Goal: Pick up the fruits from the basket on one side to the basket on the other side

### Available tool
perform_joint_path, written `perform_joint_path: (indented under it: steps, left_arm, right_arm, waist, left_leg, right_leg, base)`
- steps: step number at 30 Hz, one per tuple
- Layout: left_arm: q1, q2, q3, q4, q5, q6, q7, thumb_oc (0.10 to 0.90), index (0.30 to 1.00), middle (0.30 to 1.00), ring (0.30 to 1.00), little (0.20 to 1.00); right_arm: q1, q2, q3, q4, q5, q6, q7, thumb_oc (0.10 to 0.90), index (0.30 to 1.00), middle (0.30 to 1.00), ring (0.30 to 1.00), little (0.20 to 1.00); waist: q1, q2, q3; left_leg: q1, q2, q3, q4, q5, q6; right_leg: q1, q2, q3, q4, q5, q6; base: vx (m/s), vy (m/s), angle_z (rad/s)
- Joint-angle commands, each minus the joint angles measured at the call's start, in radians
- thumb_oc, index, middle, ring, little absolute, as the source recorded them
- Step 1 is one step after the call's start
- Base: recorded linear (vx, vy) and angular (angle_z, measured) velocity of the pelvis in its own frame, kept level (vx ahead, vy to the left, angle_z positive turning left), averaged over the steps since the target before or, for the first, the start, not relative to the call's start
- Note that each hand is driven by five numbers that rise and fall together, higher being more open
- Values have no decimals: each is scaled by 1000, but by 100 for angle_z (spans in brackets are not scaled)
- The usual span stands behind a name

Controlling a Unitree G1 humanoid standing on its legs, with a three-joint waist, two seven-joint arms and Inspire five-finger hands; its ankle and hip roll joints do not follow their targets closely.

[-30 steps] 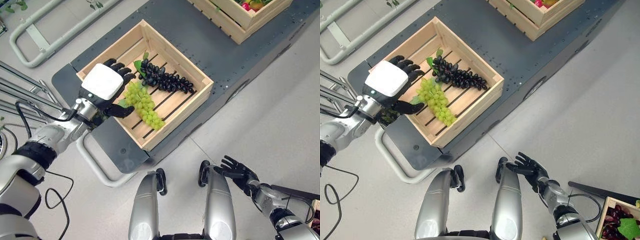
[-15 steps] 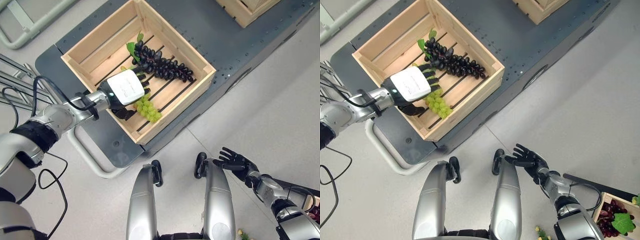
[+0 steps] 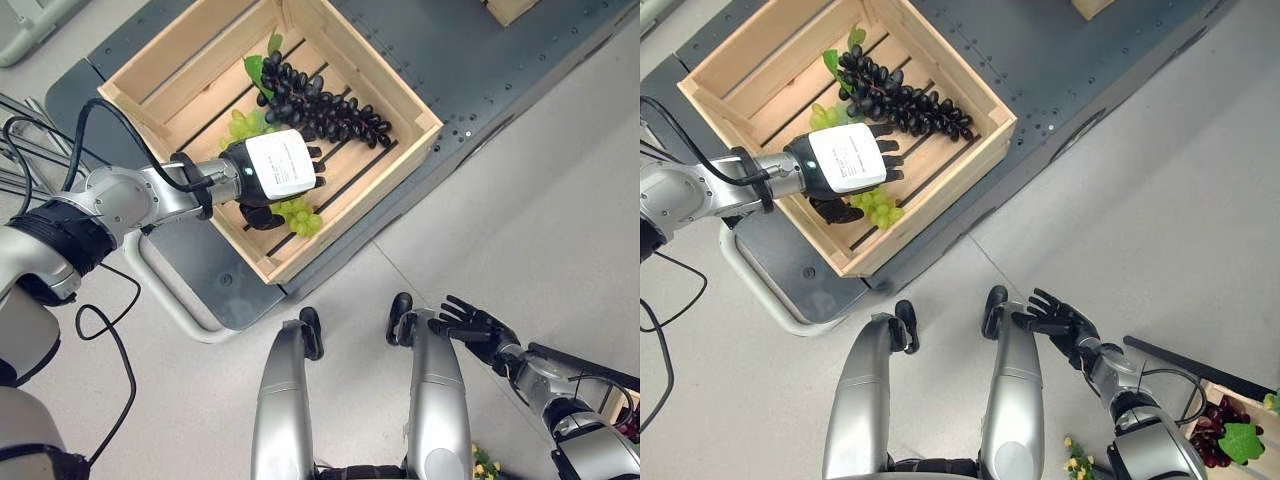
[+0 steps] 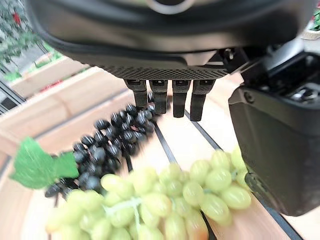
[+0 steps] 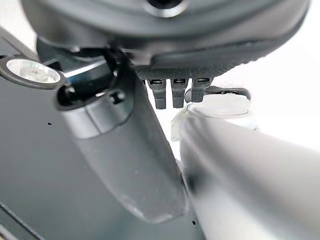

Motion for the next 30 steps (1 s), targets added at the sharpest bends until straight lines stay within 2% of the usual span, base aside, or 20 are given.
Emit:
perform_joint_path:
  steps: [1,4,8,11,12,17,21,23,24,25,30]
  left_arm:
    - [-154,74,17,-36,-52,45,6,800,900,900,900,900]
    - [-168,64,5,-32,-74,63,-83,800,900,900,900,900]
    - [-153,58,2,-19,-115,134,-248,800,900,900,900,900]
    - [-155,57,-3,-19,-129,148,-314,800,900,900,900,900]
    - [-159,54,-12,-25,-149,174,-391,800,900,900,900,900]
    - [-168,57,-16,-50,-121,280,-559,800,900,900,900,900]
    - [-163,55,0,-22,-107,325,-635,800,900,900,900,900]
    - [-160,55,3,-22,-98,323,-625,800,900,900,900,900]
    - [-160,54,4,-24,-94,318,-614,529,493,493,493,493]
    - [-161,52,4,-25,-89,297,-588,400,300,300,300,300]
    - [-156,41,7,-17,-97,211,-500,400,300,300,300,300]
  right_arm:
    - [11,-40,-22,-8,81,-52,34,800,900,900,900,900]
    - [9,-44,-25,-14,100,-58,43,800,900,900,900,900]
    - [12,-47,-12,-64,129,-76,47,800,900,900,900,900]
    - [15,-46,-5,-83,145,-81,39,800,900,900,900,900]
    - [19,-45,-4,-93,152,-86,33,800,900,900,900,900]
    - [25,-41,-2,-120,177,-90,27,800,900,900,900,900]
    - [35,-28,-7,-147,227,-89,40,800,900,900,900,900]
    - [36,-25,-9,-155,229,-92,36,800,900,900,900,900]
    - [37,-22,-10,-162,230,-93,31,800,900,900,900,900]
    - [41,-18,-11,-174,235,-97,26,800,900,900,900,900]
    - [40,-1,-20,-187,254,-115,28,800,900,900,900,900]
  waist:
    - [4,14,-12]
    - [2,11,-12]
    - [-1,4,-12]
    - [-2,3,-12]
    - [-3,6,-12]
    - [1,12,-12]
    - [1,3,-12]
    - [2,2,-12]
    - [3,0,-12]
    - [4,-3,-12]
    - [5,-10,-12]
  left_leg:
    - [50,-4,78,-125,-10,35]
    - [26,-4,79,-130,-4,35]
    - [-12,-5,78,-132,2,37]
    - [-33,-5,79,-127,5,37]
    - [-46,-6,79,-125,5,38]
    - [-70,-14,77,-124,11,43]
    - [-92,-17,71,-122,16,43]
    - [-95,-19,69,-123,18,44]
    - [-97,-20,67,-126,19,45]
    - [-97,-21,65,-130,21,47]
    - [-87,-26,61,-138,22,51]
  right_leg:
    - [56,32,17,-58,12,27]
    - [33,35,15,-69,23,29]
    - [0,39,14,-88,37,29]
    - [-18,39,13,-90,43,29]
    - [-30,38,14,-91,45,30]
    - [-48,35,14,-99,56,32]
    - [-64,37,10,-105,66,34]
    - [-67,38,8,-108,70,35]
    - [-67,39,7,-110,71,35]
    - [-65,42,6,-112,72,35]
    - [-53,50,4,-118,75,36]
  base:
    - [0,0,0]
    - [0,0,0]
    - [0,0,0]
    - [0,0,0]
    - [0,0,0]
    - [0,0,0]
    - [0,0,0]
    - [0,0,0]
    - [-12,-26,-3]
    - [0,0,0]
    - [-15,-19,0]
